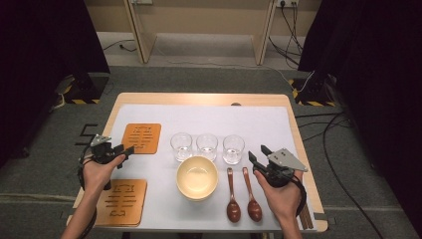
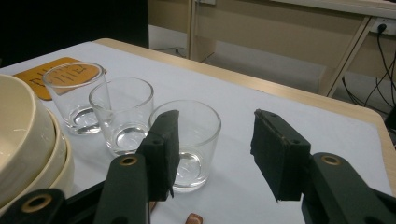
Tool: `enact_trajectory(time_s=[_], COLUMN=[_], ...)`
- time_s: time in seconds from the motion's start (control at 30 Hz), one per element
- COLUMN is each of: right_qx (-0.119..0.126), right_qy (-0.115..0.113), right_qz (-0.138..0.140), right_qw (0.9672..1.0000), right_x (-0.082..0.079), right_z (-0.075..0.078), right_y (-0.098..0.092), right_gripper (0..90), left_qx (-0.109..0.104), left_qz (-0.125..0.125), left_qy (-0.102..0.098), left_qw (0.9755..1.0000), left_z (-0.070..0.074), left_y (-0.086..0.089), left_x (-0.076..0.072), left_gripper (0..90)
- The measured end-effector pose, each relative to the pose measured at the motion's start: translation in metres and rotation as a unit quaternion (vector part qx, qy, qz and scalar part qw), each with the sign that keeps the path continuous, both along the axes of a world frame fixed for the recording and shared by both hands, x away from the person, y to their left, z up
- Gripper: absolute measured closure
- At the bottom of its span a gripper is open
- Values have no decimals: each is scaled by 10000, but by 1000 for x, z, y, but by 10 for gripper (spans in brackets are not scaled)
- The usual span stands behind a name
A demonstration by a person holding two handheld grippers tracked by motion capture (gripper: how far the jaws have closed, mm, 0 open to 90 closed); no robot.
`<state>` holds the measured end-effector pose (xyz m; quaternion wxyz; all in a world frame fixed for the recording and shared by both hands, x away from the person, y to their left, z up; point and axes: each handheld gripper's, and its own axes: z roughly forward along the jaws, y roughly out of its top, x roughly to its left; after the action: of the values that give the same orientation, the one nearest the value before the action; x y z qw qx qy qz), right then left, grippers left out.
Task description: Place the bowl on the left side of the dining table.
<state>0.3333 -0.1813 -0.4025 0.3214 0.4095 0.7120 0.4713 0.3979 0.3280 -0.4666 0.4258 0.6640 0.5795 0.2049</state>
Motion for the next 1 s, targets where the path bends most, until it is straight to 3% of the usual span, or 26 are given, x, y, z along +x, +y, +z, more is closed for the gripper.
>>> enact_trajectory(time_s=[0.2, 0.43, 0.6, 1.0], right_qx=[-102, -162, -172, -181], right_qy=[32, 128, 147, 143], right_qz=[0, -20, -31, -49], right_qw=[9999, 9998, 9997, 9997], right_x=[0, 3, 4, 4], right_z=[0, -4, -5, -5], right_y=[6, 9, 9, 9], right_gripper=[548, 548, 547, 544], left_qx=[-7, -247, -226, -176], left_qz=[-85, -342, -505, -845], left_qy=[-97, -271, -393, -479], left_qw=[9999, 9987, 9977, 9951], left_z=[6, 15, 23, 38], left_y=[-7, -21, -32, -61], left_x=[-10, -25, -33, -49], left_gripper=[443, 446, 450, 465])
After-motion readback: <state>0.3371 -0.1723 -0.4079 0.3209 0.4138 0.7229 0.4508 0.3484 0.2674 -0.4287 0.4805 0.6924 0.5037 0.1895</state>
